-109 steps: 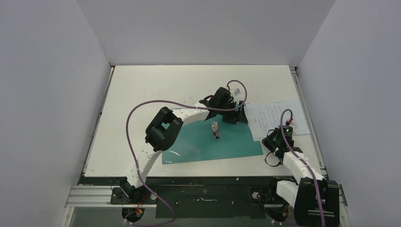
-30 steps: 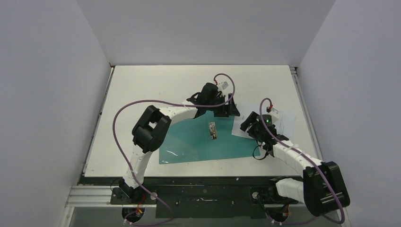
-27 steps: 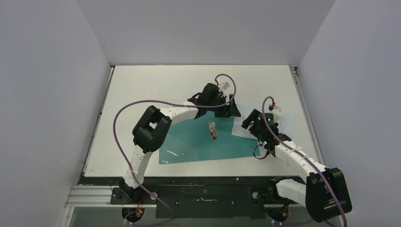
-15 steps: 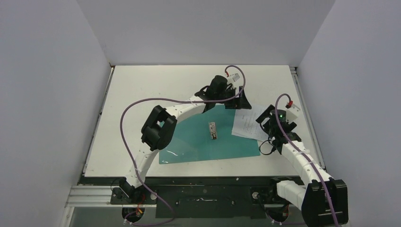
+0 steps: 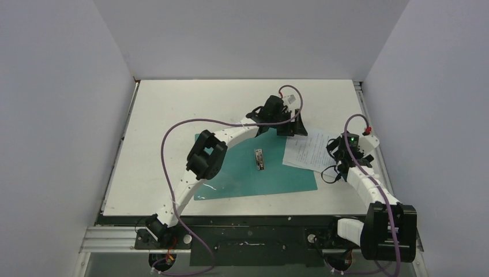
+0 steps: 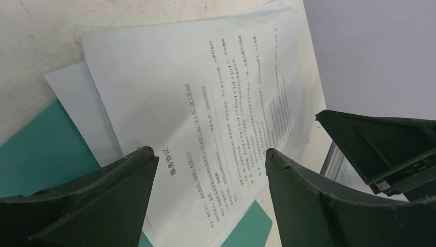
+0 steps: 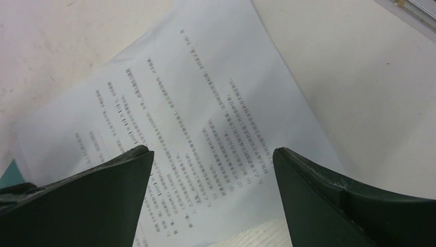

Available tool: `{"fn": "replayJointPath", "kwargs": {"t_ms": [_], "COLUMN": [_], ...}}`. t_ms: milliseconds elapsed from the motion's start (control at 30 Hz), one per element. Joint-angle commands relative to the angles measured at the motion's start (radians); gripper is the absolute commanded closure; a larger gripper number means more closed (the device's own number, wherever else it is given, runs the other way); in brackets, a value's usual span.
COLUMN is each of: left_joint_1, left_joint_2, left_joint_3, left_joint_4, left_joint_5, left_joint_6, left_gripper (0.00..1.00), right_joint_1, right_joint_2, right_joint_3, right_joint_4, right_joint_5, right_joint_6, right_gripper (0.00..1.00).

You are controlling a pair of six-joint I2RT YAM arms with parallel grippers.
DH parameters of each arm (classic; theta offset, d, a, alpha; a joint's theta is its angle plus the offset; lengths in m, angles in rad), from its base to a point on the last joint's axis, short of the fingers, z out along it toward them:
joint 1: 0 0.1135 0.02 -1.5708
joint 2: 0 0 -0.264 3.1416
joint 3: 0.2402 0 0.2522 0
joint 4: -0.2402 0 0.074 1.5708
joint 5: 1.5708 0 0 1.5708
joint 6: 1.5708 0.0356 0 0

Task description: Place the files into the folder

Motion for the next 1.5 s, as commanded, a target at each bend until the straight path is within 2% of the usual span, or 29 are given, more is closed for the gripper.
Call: {"fn": "replayJointPath", "kwargs": {"t_ms": [0, 433, 967, 1233, 1333, 1467], "left_joint_1": [0.011, 0.02, 0.002, 0.002, 0.002, 0.007], "left_joint_2": [0.022, 0.045, 0.063, 0.06, 0.058, 0.057], "left_joint_3": [0.073, 0.072, 0.063, 0.027, 0.017, 0.013], "left_joint_4": [-0.018, -0.017, -0.002, 0.007, 0.022, 0.031], "left_joint_5": [-0.049, -0.124, 0.005, 0.04, 0.054, 0.075], "left_joint_6": [0.033, 0.062, 0.02, 0.002, -0.012, -0.032], "left_gripper": [0.24, 0.24, 0.24, 0.28, 0.31, 0.46], "right_joint_1": [-0.048, -0.097, -0.096, -0.094, -0.094, -0.094], "right_joint_2": [0.049, 0.135, 0.176, 0.187, 0.191, 0.179], "right_joint_3": [0.008, -0.047, -0.121, -0.15, -0.156, -0.156], "right_joint_4": [0.075, 0.161, 0.28, 0.325, 0.332, 0.325], "right_joint_5": [0.047, 0.062, -0.105, -0.171, -0.18, -0.18], "right_joint_6": [0.013, 0.021, 0.046, 0.051, 0.049, 0.047], "right_gripper": [0.1, 0.1, 0.09, 0.07, 0.07, 0.07]}}
